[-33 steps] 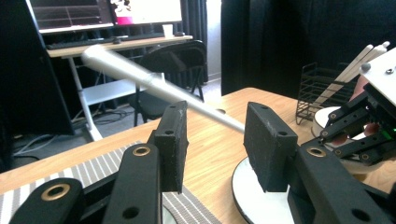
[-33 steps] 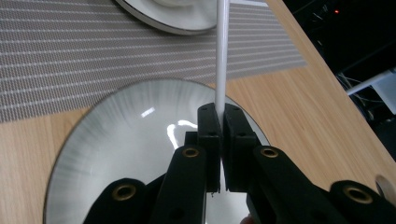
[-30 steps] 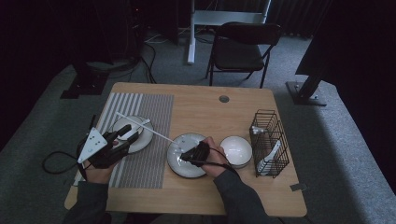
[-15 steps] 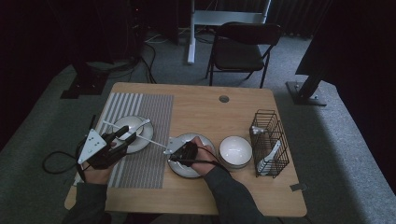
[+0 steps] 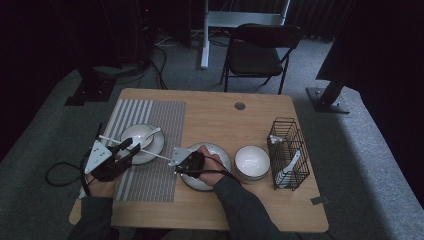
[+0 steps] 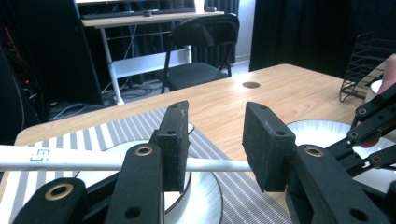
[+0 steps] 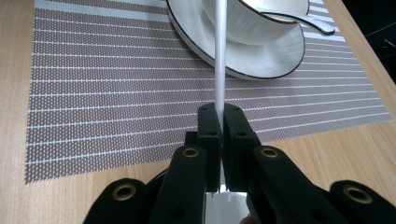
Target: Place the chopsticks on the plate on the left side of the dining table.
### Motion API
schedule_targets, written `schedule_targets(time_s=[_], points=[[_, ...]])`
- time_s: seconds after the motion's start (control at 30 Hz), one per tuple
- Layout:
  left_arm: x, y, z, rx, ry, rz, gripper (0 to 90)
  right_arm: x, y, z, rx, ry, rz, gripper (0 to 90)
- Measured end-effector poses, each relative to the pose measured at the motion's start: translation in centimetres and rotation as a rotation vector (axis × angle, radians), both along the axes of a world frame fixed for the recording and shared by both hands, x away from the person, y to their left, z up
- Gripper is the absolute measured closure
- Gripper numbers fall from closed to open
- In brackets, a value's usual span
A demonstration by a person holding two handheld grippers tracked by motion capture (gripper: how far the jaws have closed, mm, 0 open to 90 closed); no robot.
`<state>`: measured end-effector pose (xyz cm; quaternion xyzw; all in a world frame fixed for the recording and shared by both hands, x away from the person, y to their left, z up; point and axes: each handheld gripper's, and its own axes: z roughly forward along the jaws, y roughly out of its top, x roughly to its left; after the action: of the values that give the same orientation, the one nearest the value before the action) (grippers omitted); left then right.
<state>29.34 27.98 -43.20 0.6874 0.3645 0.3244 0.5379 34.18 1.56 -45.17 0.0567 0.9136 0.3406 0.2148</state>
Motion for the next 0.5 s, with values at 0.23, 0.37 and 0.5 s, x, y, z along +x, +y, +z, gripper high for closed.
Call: schedule_targets(time_s=[0.23,0.37,0.5], points=[[0.4,0.7,-1.0,-0.007,0.029,0.026,61.5,0.5,1.1,-0.3,-0.019,0.007,0.011,87.3],[0.5,1.0,-1.5,-0.017,0.033,0.037,61.5,0.9,1.7,-0.4,-0.03,0.013,0.009,87.3],[0.3,1.2,-1.6,-0.023,0.032,0.044,61.5,1.4,2.1,-0.5,-0.039,0.017,0.016,87.3]])
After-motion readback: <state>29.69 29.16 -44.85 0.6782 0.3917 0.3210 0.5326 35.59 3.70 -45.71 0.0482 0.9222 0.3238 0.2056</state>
